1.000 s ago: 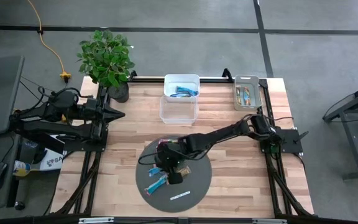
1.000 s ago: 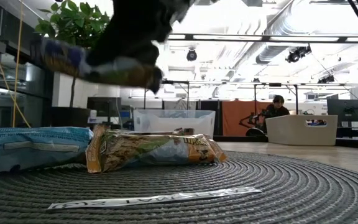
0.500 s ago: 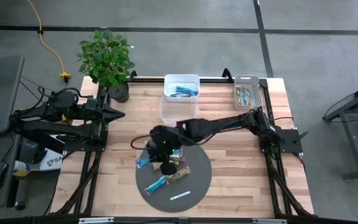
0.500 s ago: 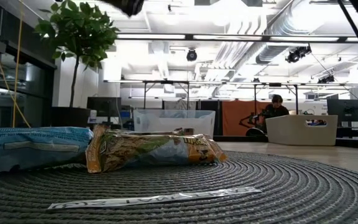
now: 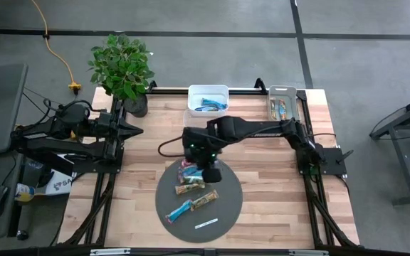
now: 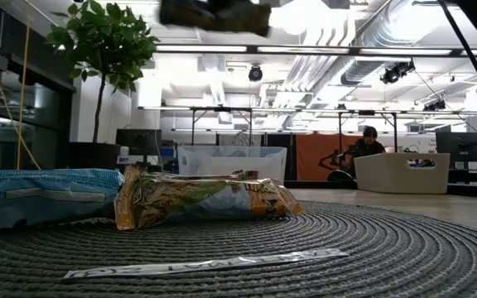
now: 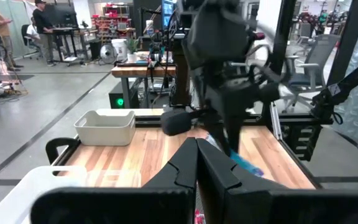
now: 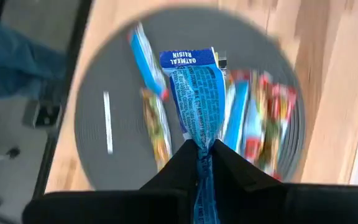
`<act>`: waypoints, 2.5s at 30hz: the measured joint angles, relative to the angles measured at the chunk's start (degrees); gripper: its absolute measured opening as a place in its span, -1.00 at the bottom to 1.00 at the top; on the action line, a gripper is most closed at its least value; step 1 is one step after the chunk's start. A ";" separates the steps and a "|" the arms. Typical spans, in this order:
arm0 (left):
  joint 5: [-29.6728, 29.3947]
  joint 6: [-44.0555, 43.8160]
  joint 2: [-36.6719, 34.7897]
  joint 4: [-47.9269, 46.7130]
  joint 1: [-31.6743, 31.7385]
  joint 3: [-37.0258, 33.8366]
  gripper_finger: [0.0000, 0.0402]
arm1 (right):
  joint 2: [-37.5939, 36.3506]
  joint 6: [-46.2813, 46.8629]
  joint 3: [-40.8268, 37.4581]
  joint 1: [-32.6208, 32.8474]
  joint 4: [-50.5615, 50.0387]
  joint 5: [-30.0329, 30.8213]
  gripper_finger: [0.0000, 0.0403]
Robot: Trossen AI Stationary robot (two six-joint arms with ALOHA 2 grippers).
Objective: Pick and place Granola Bars by type
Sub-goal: Put the blue granola bar into the white bin
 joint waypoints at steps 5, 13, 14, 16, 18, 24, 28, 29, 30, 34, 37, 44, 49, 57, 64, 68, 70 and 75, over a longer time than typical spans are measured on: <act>0.00 0.01 0.00 0.01 0.00 0.00 -1.00 | -0.08 -1.71 -0.22 -0.30 -8.45 5.01 -0.88; 0.01 -0.01 0.00 -0.01 0.00 0.00 -1.00 | -0.10 -1.99 -0.22 -2.54 -15.56 8.88 -0.90; 0.01 -0.01 0.02 0.01 0.00 0.00 -1.00 | -0.10 -2.16 -0.22 -2.80 -15.96 8.87 -0.90; -0.01 0.01 0.01 -0.01 0.00 0.00 -1.00 | -0.52 -2.62 -0.26 -3.24 -15.91 8.46 -0.90; -0.01 0.00 0.02 0.01 0.00 0.00 -1.00 | -1.27 -3.33 -0.26 -3.71 -15.87 7.47 -0.90; 0.01 0.00 0.01 0.01 0.00 0.00 -1.00 | -5.02 -3.29 -0.26 -6.53 -15.91 7.95 -0.91; -0.01 0.00 0.02 0.01 0.00 0.00 -1.00 | -9.25 -3.28 -0.24 -9.05 -15.89 8.07 -0.91; 0.00 0.00 0.00 0.01 0.00 0.00 -1.00 | -10.35 -3.27 -0.24 -9.81 -15.84 8.25 -0.91; 0.01 -0.01 0.00 -0.01 0.00 0.00 -1.00 | -11.31 -3.23 -0.24 -10.51 -15.62 8.67 -0.91; -0.01 0.01 0.00 0.01 0.00 0.00 -1.00 | -15.00 -3.25 -0.24 -13.41 -12.14 10.39 -0.91; -0.01 -0.01 0.00 0.01 0.00 0.00 -1.00 | -17.15 -3.33 -0.22 -15.45 -6.94 9.37 -0.91; -0.01 -0.01 0.02 0.01 0.00 0.00 -1.00 | -19.12 -4.59 -0.22 -20.05 4.20 5.04 -0.91; 0.00 0.01 0.00 -0.01 0.00 0.00 -1.00 | -19.18 -4.78 -0.22 -23.55 12.03 1.40 -0.91; 0.01 0.00 0.01 0.01 0.00 0.00 -1.00 | -19.18 -4.57 -0.22 -30.49 19.02 -2.45 -0.91; 0.01 0.01 0.00 -0.01 0.00 0.00 -1.00 | -16.97 -4.30 -0.22 -36.30 23.41 -0.59 -0.91; -0.01 0.01 0.00 -0.01 0.00 0.00 -1.00 | -13.12 -3.42 -0.22 -39.33 24.50 0.50 -0.91; 0.01 0.01 0.02 0.01 0.00 0.00 -1.00 | -10.60 -2.76 -0.22 -40.55 25.15 0.53 -0.91; 0.01 0.00 0.01 -0.01 0.00 0.00 -1.00 | -4.01 -2.30 -0.22 -42.73 25.92 1.16 -0.91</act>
